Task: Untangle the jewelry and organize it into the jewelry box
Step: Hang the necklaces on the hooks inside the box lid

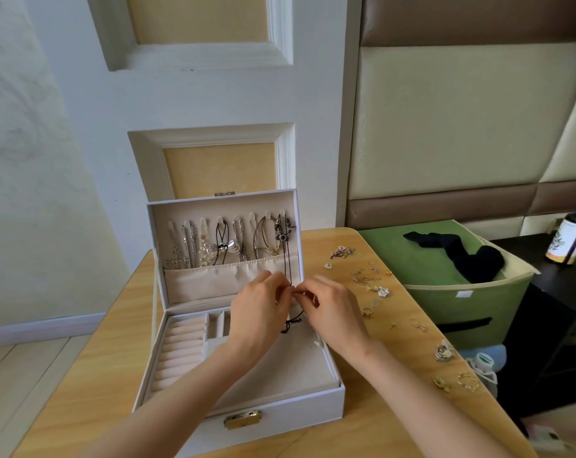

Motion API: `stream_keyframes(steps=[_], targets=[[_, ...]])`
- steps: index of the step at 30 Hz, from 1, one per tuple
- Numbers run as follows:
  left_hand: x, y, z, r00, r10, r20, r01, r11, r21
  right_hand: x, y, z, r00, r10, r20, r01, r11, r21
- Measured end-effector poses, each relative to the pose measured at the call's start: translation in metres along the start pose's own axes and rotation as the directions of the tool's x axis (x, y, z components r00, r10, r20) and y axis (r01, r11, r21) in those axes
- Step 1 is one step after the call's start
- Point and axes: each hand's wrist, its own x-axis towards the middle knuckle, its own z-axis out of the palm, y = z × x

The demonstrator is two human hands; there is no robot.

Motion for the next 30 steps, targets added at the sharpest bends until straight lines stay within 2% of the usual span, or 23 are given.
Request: stream_keyframes(steps=[2,4,6,8,9,11,13,14,15,16,17,19,20,22,25,27,28,30], targets=[[0.0,-0.001,0.002,0.999,-0.017,-0.028,0.017,1.0,0.013,0.0,0.0,0.001,1.0,0.005,0.011,-0.005,1.0,0.004],[0.001,-0.002,0.004,0.997,-0.019,-0.07,0.016,0.999,-0.043,0.001,0.001,0.001,0.999,0.034,0.026,-0.036,0.998,0.044],[0.004,0.001,0.002,0.992,-0.125,0.026,0.128,0.953,-0.276,0.002,0.0,-0.001,0.988,0.134,0.077,-0.143,0.98,0.137],[0.006,0.008,-0.001,0.953,-0.231,0.195,0.3,0.802,-0.517,0.004,-0.001,-0.004,0.965,0.204,0.167,-0.236,0.951,0.201],[0.005,0.01,-0.001,0.953,-0.233,0.192,0.301,0.795,-0.527,0.005,-0.002,-0.005,0.955,0.208,0.209,-0.251,0.946,0.203],[0.005,0.008,0.002,0.983,-0.158,0.093,0.182,0.906,-0.381,0.004,-0.007,-0.007,0.955,0.187,0.23,-0.235,0.95,0.203],[0.006,0.004,0.003,0.997,-0.076,0.024,0.079,0.976,-0.205,0.003,-0.011,-0.008,0.953,0.247,0.176,-0.296,0.883,0.365],[0.008,0.003,0.002,0.998,-0.058,0.028,0.062,0.982,-0.176,0.004,-0.013,-0.009,0.946,0.291,0.141,-0.323,0.833,0.449],[0.009,0.002,0.002,0.996,-0.061,0.066,0.072,0.982,-0.176,0.005,-0.013,-0.013,0.954,0.285,0.09,-0.294,0.838,0.46],[0.01,0.002,0.0,0.99,-0.066,0.123,0.089,0.977,-0.196,0.007,-0.011,-0.016,0.978,0.206,0.035,-0.203,0.897,0.393],[0.009,0.003,-0.001,0.98,-0.065,0.186,0.105,0.971,-0.216,0.011,-0.009,-0.02,0.998,0.063,0.031,-0.069,0.959,0.274],[0.006,0.004,-0.004,0.965,-0.042,0.26,0.109,0.963,-0.248,0.018,-0.003,-0.023,0.967,-0.201,0.159,0.198,0.98,0.037],[0.004,0.004,-0.006,0.962,-0.035,0.27,0.112,0.954,-0.277,0.021,-0.001,-0.022,0.945,-0.228,0.236,0.237,0.971,-0.009],[0.0,0.001,-0.012,0.966,-0.045,0.253,0.145,0.908,-0.393,0.025,0.003,-0.019,0.947,-0.161,0.278,0.167,0.986,0.002],[0.003,-0.008,-0.024,0.964,-0.183,0.195,0.259,0.813,-0.522,0.026,0.007,-0.015,0.983,-0.061,0.176,0.037,0.99,0.137],[0.01,-0.019,-0.032,0.958,-0.236,0.163,0.284,0.857,-0.43,0.028,0.008,-0.016,0.99,-0.008,0.142,-0.02,0.981,0.192],[0.014,-0.025,-0.037,0.964,-0.218,0.154,0.256,0.913,-0.316,0.03,0.007,-0.018,0.989,0.001,0.151,-0.028,0.983,0.181],[0.023,-0.034,-0.045,0.97,-0.139,0.198,0.132,0.99,0.046,0.033,0.008,-0.019,0.981,-0.032,0.193,0.006,0.991,0.132]])
